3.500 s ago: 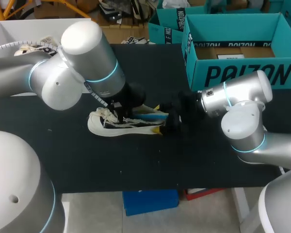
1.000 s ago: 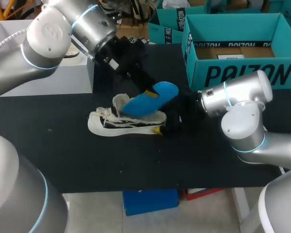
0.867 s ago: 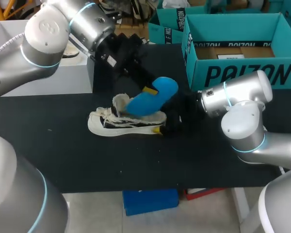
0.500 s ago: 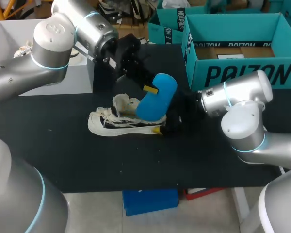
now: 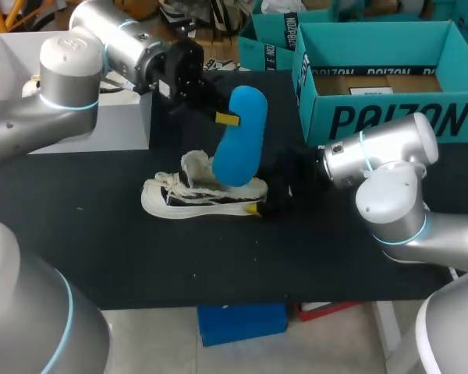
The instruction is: Take the shoe out of the shoebox, open the shoe tongue, remove and reinsert the insole, then place the shoe into the shoebox
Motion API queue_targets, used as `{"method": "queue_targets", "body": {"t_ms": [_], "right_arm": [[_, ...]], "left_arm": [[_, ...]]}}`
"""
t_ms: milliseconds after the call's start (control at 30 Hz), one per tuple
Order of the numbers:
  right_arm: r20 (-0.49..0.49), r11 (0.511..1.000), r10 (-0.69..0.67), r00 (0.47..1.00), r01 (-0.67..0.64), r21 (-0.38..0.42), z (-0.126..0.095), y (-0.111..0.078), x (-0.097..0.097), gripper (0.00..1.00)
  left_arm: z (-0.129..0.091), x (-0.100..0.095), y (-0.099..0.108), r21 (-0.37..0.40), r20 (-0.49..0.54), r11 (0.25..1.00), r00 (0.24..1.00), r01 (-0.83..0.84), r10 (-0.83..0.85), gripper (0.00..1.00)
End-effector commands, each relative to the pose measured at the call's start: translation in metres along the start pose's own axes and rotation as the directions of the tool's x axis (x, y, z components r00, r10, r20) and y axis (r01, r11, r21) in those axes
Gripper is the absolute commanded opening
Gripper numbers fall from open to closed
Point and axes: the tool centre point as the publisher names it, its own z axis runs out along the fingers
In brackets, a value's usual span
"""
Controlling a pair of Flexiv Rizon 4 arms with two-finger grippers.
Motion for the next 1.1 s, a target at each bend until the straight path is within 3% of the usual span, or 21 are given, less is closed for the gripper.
{"method": "queue_targets", "body": {"t_ms": [33, 133, 400, 733, 1100], "right_arm": [[0.001, 1.0, 0.001, 1.0, -0.001, 0.002, 0.002, -0.003, -0.002, 0.0], [0.001, 1.0, 0.001, 1.0, -0.001, 0.002, 0.002, -0.003, -0.002, 0.0], [0.001, 1.0, 0.001, 1.0, -0.001, 0.002, 0.002, -0.003, -0.002, 0.0], [0.001, 1.0, 0.001, 1.0, -0.001, 0.002, 0.002, -0.003, -0.002, 0.0], [0.001, 1.0, 0.001, 1.0, -0.001, 0.002, 0.002, -0.003, -0.002, 0.0]], "left_arm": [[-0.007, 0.014, -0.004, 0.161, 0.186, 0.987, 0.981, 0.027, -0.058, 0.0], [-0.01, 0.012, -0.013, 0.204, 0.233, 0.978, 0.969, 0.037, -0.085, 0.0], [-0.015, 0.011, -0.027, 0.22, 0.402, 0.973, 0.902, 0.075, -0.161, 0.0], [-0.011, 0.023, -0.053, 0.226, 0.472, 0.971, 0.864, 0.076, -0.178, 0.0], [-0.011, 0.023, -0.053, 0.226, 0.472, 0.971, 0.864, 0.076, -0.178, 0.0]]}}
